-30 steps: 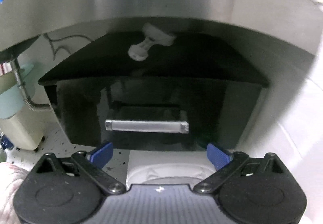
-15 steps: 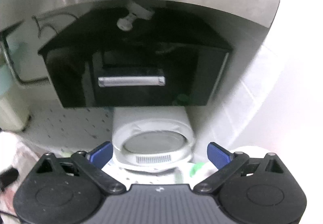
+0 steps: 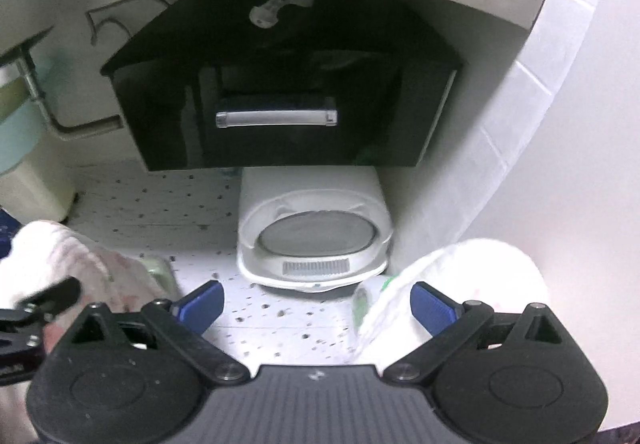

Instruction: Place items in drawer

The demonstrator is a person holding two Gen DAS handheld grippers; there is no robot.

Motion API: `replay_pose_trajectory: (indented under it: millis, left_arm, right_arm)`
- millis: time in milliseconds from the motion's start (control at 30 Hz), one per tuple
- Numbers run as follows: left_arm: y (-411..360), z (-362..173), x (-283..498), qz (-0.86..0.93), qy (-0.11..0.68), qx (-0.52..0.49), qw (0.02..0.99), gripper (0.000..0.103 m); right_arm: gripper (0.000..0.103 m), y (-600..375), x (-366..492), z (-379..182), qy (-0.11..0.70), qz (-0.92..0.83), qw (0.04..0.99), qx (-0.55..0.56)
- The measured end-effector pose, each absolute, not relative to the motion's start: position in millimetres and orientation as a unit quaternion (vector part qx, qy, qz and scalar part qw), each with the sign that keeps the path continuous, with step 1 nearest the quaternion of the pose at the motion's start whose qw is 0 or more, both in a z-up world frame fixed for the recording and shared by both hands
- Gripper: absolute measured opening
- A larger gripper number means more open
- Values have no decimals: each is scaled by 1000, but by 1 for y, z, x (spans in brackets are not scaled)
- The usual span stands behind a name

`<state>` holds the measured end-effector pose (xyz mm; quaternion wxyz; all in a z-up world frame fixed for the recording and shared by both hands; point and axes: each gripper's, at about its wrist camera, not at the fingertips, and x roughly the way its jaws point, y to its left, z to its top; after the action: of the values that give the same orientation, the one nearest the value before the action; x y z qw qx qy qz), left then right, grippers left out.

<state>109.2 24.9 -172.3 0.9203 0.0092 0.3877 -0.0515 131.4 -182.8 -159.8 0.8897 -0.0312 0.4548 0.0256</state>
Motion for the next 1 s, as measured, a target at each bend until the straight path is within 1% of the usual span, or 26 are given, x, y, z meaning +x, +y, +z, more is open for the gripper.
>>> replay_pose_trajectory:
  millis: [300,467,733,1000]
  left_arm:
    - [27,-144,113,-12,419,-22,908,100]
    - [34,-125,107,5,423,-53,905,100]
    - [27,-90,87,26,388,-34,921,100]
    - [21,-71,77,33,369,-26,928,100]
  right_arm:
    - [100,-189,115,-120,420,17,907,-12]
    - [100,-190,105,-99,403,26,915,3]
    - [100,-179,89,-68,373,57,926,-5]
    - [100,-159,80,-60,349,77,933,-41]
